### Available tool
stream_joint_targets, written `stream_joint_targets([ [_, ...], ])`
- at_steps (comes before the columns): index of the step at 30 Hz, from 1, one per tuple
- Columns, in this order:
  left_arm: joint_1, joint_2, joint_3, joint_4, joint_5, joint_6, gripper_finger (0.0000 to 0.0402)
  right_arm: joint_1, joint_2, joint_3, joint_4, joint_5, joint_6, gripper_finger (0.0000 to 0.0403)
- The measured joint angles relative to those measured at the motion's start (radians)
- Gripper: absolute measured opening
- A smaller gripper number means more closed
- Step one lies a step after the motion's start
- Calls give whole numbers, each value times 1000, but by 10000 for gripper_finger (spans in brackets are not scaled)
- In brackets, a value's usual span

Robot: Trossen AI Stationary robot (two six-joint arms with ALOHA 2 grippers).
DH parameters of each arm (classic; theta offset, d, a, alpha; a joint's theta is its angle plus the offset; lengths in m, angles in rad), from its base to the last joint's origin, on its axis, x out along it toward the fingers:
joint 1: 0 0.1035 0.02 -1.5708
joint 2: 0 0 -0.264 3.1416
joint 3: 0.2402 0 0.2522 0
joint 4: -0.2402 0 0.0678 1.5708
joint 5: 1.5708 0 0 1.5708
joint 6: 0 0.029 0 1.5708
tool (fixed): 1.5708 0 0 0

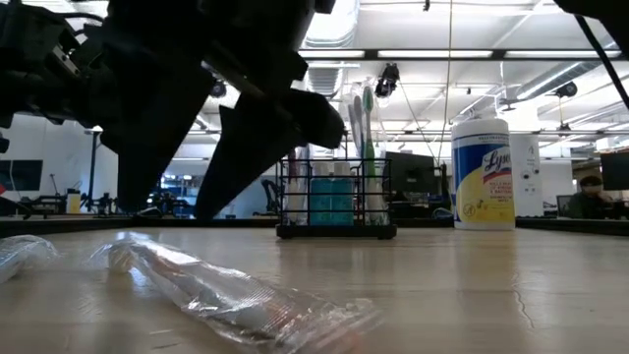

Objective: Pick & Place toothbrushing station
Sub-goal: Put the orange toothbrush into the black organizer

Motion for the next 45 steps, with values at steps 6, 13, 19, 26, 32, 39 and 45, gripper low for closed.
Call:
stream_joint_targets([
  [6,0,0,0,0,0,0,12,7,-2,-50,27,-1,40,217],
  [13,0,0,0,0,0,-1,12,6,0,-116,133,-29,45,217],
  [19,0,0,0,0,0,-1,12,6,-2,-135,144,-28,39,214],
  [26,0,0,0,0,0,-1,12,6,-3,-147,139,-20,-6,157],
  [32,0,0,-1,0,0,0,12,5,-4,-144,125,9,-115,54],
  [39,0,0,-1,0,-1,0,12,6,-26,-144,126,0,-194,24],
  [45,0,0,-1,-6,0,14,12,10,-65,-144,127,24,-303,24],
])
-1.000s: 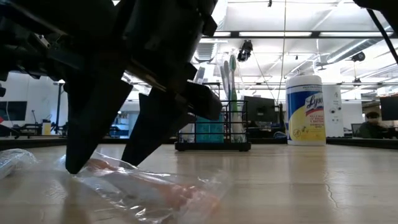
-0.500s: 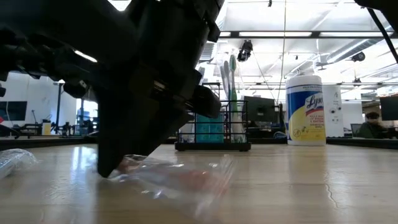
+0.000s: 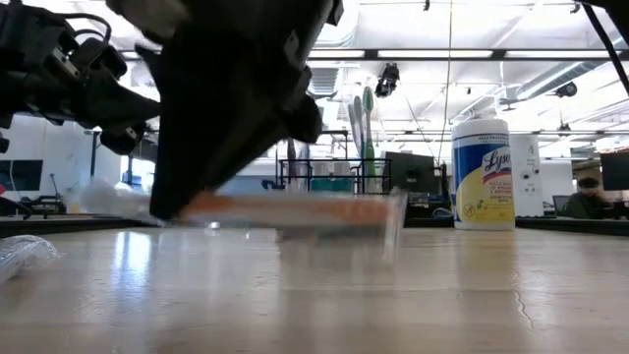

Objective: Pick & Place toothbrushing station
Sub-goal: Put the orange toothbrush into the black organizer

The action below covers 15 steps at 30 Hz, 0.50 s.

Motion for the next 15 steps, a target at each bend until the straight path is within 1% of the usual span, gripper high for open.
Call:
stream_joint_targets([
  [6,0,0,0,-3,-4,62,12,0,-88,0,-8,5,-140,23],
  [9,0,0,0,-2,-4,73,12,0,-163,-10,-12,40,-234,23],
  [12,0,0,0,-2,-5,84,12,-1,-268,-43,-20,58,-328,23],
  [15,0,0,0,0,-8,94,12,-6,-405,-103,-7,82,-415,23],
])
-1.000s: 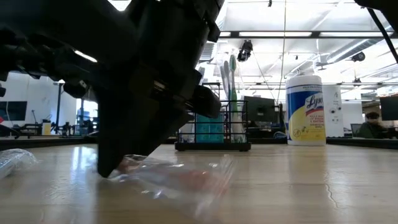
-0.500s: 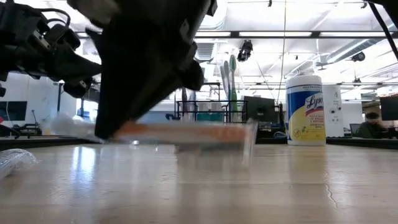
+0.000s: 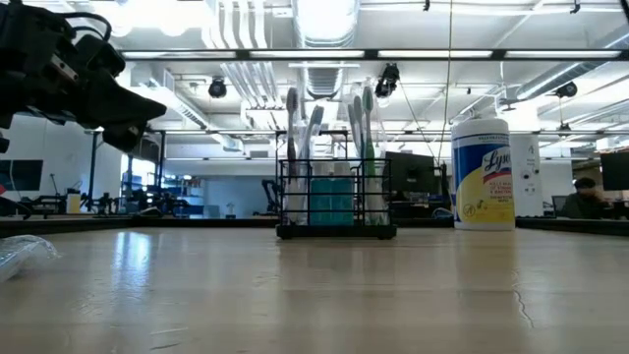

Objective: Pick & Place toothbrushing station
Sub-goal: Put the orange toothbrush into the black organizer

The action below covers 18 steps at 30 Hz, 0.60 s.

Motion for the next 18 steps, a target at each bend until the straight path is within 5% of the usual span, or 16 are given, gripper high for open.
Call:
stream_joint_targets([
  [6,0,0,0,45,-6,46,12,-16,-322,-261,147,4,-161,23],
  [18,0,0,-1,175,-6,125,12,-121,-1033,-1012,560,-113,-350,23],
])
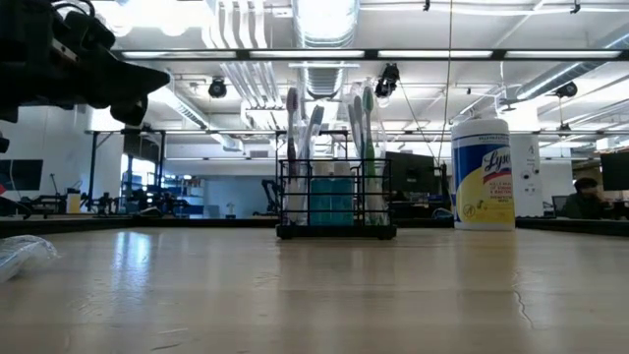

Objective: Pick & Place toothbrushing station
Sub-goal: Put the orange toothbrush into the black organizer

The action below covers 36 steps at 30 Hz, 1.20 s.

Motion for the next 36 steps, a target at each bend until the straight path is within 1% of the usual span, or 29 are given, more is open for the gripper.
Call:
stream_joint_targets([
  [5,0,0,-1,16,0,101,12,-49,-260,-278,144,-7,-80,23],
  [8,0,0,-1,38,-2,115,12,-84,-412,-422,215,-41,-120,23],
  [10,0,0,-1,52,-26,109,12,-110,-512,-508,255,-50,-139,23],
  [15,0,6,-1,44,-179,51,12,-149,-754,-695,313,-57,-153,23],
  [21,0,16,-1,32,-188,27,12,-155,-1010,-859,342,-72,-126,23],
  [22,0,15,-1,32,-188,20,12,-156,-1031,-878,347,-72,-118,23],
  [24,0,15,-1,31,-187,5,12,-155,-1032,-894,387,-75,-102,23],
  [27,0,17,-1,32,-180,1,12,-156,-994,-907,435,-80,-84,23],
  [31,0,18,-1,23,-169,0,12,-156,-986,-922,459,-80,-57,23],
  [36,0,22,-1,8,-166,6,12,-156,-990,-1010,565,-79,4,23],
])
